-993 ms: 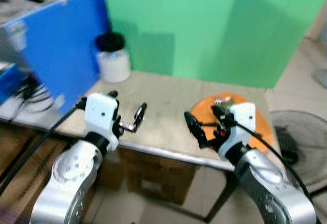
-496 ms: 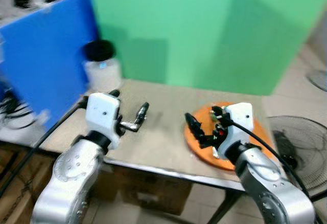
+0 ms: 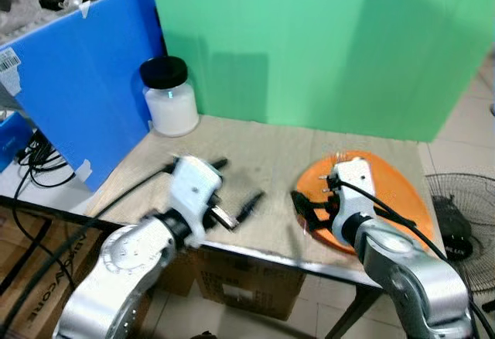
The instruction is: Setting the table
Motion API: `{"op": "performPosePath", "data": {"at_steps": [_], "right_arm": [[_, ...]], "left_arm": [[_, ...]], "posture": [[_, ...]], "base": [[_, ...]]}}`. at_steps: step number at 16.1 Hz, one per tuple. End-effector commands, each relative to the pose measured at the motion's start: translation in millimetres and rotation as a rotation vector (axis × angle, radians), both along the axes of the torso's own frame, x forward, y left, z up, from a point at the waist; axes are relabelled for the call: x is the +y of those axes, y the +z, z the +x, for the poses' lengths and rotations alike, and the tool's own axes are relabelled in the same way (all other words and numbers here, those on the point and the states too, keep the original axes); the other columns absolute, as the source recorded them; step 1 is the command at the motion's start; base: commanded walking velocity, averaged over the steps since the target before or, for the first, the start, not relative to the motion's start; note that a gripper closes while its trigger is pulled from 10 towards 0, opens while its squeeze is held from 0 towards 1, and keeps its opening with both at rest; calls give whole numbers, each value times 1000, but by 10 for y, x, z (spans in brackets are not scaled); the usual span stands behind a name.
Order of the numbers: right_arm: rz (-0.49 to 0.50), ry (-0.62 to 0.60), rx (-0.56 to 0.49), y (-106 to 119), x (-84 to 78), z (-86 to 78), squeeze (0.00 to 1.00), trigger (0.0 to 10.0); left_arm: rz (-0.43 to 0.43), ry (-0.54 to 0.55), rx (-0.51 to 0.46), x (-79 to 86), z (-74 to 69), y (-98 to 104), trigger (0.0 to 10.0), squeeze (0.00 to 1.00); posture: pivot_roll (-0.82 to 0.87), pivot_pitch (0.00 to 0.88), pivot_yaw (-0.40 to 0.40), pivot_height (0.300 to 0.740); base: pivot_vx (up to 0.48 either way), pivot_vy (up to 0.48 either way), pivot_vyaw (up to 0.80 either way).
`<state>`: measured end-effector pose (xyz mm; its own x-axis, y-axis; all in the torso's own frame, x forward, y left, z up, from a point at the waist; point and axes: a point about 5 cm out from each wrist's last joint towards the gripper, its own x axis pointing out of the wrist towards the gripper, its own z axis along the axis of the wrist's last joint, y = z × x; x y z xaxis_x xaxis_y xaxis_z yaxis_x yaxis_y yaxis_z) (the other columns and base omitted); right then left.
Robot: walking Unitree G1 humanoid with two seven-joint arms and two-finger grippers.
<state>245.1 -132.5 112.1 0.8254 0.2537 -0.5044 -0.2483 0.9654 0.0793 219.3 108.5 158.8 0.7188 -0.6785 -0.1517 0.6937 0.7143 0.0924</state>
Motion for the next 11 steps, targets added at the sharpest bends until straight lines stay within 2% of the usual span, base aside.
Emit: {"op": "performPosePath", "data": {"at_steps": [1,3,7,11], "right_arm": [[-5,-29,10,24,-18,56,0,10000],[-24,-79,42,3,-4,174,0,10000],[-3,-142,61,34,-15,346,0,10000],[-13,-191,87,-28,-50,402,0,10000]], "left_arm": [[13,-26,13,-11,3,-11,10000,0],[34,-75,22,-44,-4,-40,10000,0],[41,-85,24,-36,-33,-49,10000,0],[37,-89,28,-52,-52,-60,10000,0]], "posture": [[97,0,46,740],[102,0,37,740],[108,0,29,740],[105,0,26,740]], "base": [[0,0,0],[0,0,0],[0,0,0],[0,0,0]]}}
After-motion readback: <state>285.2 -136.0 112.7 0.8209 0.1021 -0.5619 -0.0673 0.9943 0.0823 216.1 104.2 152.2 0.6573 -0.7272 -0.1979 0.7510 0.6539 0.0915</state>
